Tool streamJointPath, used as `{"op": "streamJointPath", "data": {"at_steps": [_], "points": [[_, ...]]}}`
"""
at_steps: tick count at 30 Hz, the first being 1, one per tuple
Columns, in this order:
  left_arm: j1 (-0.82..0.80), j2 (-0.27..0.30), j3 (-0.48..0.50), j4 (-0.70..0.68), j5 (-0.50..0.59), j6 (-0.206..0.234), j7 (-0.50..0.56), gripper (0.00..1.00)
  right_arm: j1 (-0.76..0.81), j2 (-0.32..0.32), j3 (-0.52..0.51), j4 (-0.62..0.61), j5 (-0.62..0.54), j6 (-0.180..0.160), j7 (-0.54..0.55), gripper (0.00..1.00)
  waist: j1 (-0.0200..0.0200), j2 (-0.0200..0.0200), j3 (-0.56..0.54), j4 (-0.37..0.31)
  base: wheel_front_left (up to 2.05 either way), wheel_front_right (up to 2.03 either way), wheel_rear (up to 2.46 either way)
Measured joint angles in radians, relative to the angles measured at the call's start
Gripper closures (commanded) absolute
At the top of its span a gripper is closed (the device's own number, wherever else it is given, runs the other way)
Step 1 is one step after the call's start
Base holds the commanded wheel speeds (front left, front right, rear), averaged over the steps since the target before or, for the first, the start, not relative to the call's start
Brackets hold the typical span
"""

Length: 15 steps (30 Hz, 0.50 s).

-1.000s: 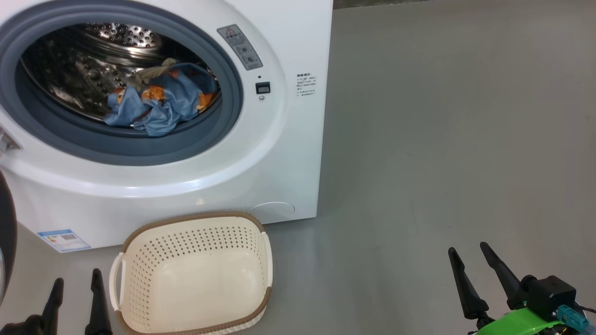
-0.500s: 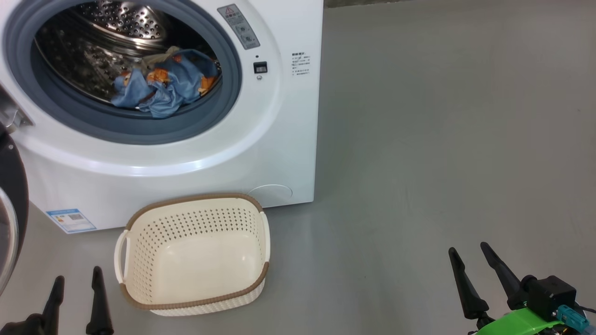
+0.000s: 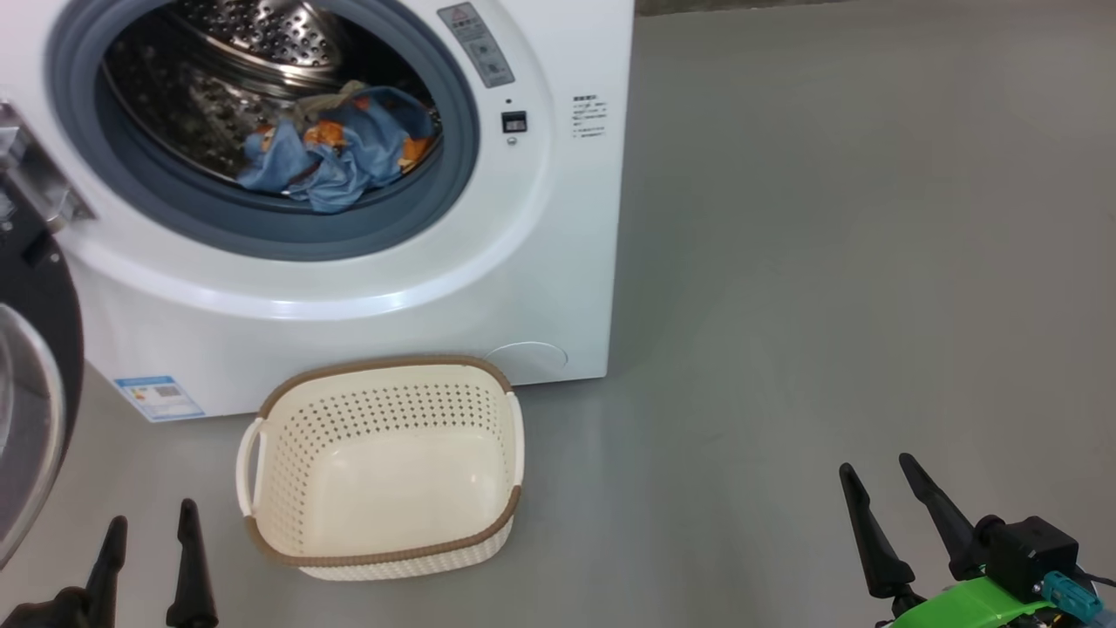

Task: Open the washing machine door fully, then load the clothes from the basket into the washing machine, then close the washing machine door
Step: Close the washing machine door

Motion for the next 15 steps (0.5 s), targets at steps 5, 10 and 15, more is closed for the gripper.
{"op": "streamJointPath", "data": {"at_steps": [5,10,15], "points": [[0.000,0.000,0.004,0.001,-0.008,0.000,0.000,0.00,0.000,-0.001,0.011,-0.001,0.000,0.000,0.000,0.00,0.0000,0.0000,-0.001,0.037,0.00,0.00,0.00],[0.000,-0.001,0.006,0.007,-0.016,0.000,0.000,0.00,-0.001,-0.004,0.035,-0.001,0.000,0.000,0.000,0.00,0.0000,0.0000,-0.002,0.088,0.00,0.00,0.00],[0.000,-0.004,0.009,0.008,-0.016,0.000,0.000,0.00,-0.008,-0.015,0.063,0.001,0.000,0.000,0.000,0.00,0.0000,0.0000,-0.003,0.150,0.00,0.00,0.00]]}}
